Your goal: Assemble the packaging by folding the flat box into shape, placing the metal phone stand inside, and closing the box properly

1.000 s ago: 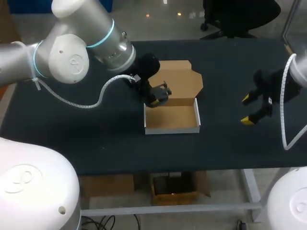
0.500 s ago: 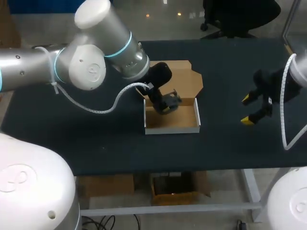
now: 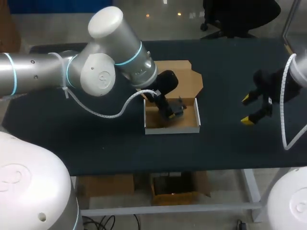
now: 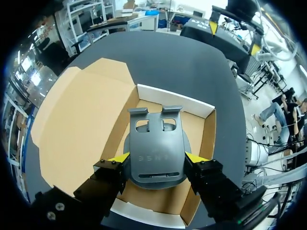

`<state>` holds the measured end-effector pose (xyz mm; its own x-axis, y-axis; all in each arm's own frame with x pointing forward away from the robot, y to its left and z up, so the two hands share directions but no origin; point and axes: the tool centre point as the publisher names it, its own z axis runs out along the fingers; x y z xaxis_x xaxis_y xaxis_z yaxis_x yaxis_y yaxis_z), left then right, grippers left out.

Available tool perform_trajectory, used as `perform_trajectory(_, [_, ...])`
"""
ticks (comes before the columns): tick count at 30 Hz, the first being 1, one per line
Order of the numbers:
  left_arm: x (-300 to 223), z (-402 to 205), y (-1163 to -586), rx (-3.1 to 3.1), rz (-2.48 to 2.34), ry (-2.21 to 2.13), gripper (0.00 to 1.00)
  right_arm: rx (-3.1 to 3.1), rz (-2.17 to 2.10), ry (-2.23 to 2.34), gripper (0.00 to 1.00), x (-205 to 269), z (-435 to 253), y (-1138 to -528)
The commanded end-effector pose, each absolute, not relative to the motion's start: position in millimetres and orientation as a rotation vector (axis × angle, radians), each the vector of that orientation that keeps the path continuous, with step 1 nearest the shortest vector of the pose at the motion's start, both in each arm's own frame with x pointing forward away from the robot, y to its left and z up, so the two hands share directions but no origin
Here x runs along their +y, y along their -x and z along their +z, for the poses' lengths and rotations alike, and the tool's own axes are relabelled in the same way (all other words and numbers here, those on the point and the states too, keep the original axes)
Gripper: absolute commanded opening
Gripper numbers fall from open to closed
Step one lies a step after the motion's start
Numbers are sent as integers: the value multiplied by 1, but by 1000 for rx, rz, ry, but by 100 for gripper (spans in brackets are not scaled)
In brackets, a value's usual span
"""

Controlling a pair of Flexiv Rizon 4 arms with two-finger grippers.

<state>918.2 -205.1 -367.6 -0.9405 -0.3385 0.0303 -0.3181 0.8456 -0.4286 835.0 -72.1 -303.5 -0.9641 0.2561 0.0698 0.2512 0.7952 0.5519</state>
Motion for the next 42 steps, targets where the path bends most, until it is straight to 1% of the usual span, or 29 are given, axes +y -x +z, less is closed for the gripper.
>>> perform_trajectory(1, [-211, -379, -921, 2982, -670, 526, 0, 2971, 915, -418, 100, -73, -302, -835])
perform_trajectory(4, [-212, -384, -922, 2983, -656, 523, 0, 2971, 915, -418, 100, -73, -302, -835])
perform_trajectory(5, [-212, -385, -922, 2982, -652, 520, 2, 2971, 915, -418, 100, -73, -302, -835])
perform_trajectory(6, [-213, -387, -923, 2982, -651, 520, 22, 2971, 915, -418, 100, -73, -302, -835])
perform_trajectory(8, [-212, -389, -925, 2984, -648, 528, 56, 2971, 915, -418, 100, -73, -302, -835])
perform_trajectory(9, [-212, -389, -926, 2983, -648, 535, 93, 2971, 915, -418, 100, -73, -302, -835])
perform_trajectory(10, [-211, -390, -926, 2983, -648, 540, 100, 2971, 915, -418, 100, -73, -302, -835])
perform_trajectory(28, [-213, -365, -915, 2960, -695, 637, 100, 2971, 915, -418, 100, -73, -302, -835])
perform_trajectory(42, [-229, -346, -912, 2906, -441, 917, 100, 2971, 915, -418, 100, -73, -302, -835])
